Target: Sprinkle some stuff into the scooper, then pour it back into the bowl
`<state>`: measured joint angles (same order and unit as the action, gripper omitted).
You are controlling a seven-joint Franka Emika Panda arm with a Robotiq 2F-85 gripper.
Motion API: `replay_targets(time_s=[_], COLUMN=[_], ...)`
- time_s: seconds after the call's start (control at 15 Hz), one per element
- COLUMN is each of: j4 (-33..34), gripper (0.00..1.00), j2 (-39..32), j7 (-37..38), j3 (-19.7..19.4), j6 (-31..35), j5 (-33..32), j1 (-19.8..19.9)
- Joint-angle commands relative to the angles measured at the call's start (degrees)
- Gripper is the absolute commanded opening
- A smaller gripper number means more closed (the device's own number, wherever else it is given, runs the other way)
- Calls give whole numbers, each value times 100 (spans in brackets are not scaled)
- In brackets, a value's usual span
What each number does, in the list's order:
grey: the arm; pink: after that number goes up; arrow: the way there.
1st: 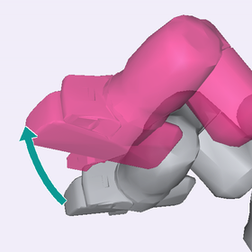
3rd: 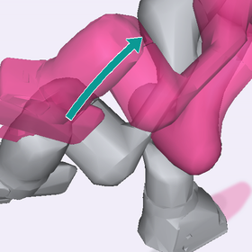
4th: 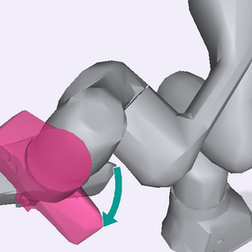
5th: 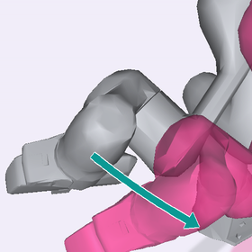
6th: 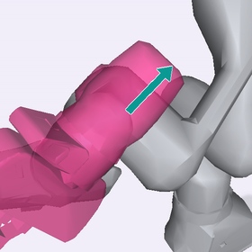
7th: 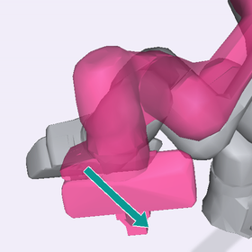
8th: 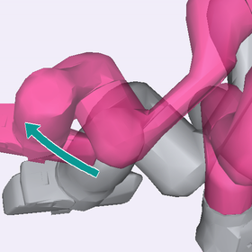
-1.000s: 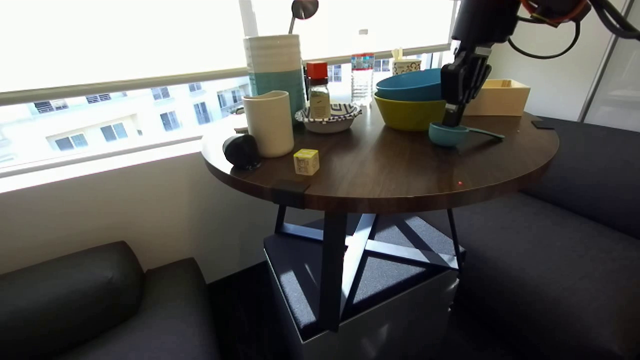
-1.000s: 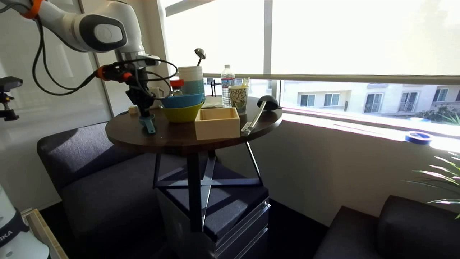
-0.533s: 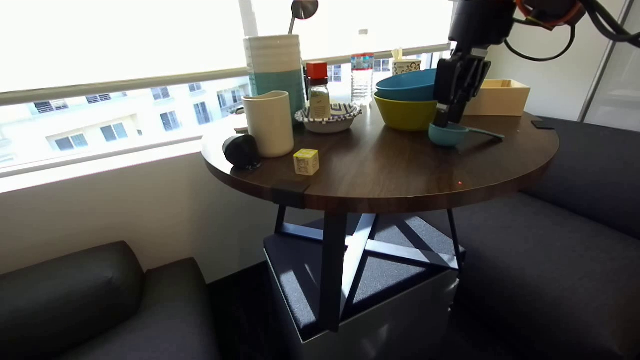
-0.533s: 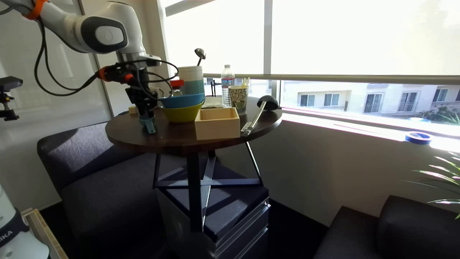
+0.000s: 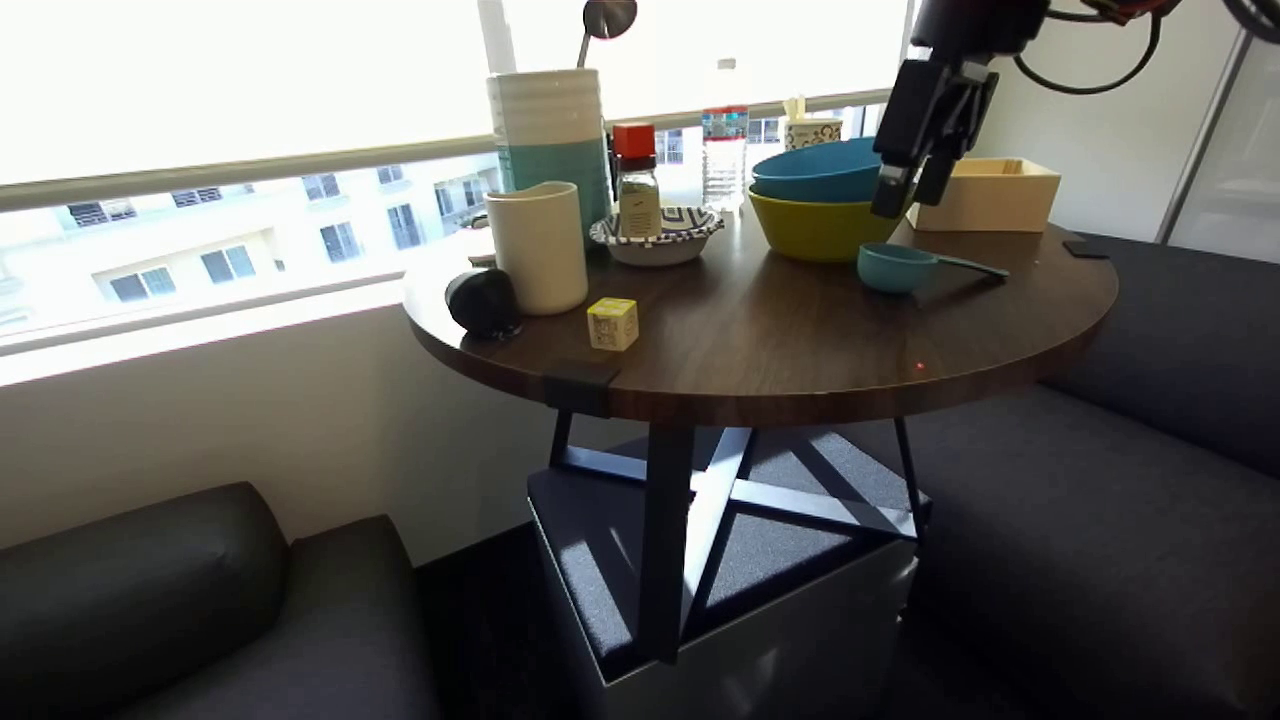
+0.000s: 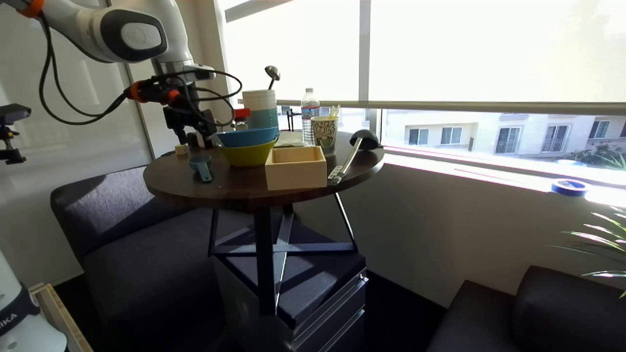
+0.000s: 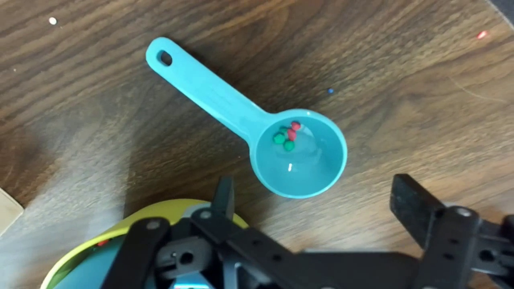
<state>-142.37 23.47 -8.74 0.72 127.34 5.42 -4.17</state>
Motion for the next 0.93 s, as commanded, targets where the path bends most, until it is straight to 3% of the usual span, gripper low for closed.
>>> replay_targets(time_s=[0.0, 0.47, 0.87], j4=[-175, -245, -471], gripper=[100, 100, 100], j2=[357, 164, -6], j7=[-786, -2422, -3381], j3=[-256, -713, -836], j6=[-304, -236, -135], j5=[-92, -446, -299], j1=[-45, -49, -128])
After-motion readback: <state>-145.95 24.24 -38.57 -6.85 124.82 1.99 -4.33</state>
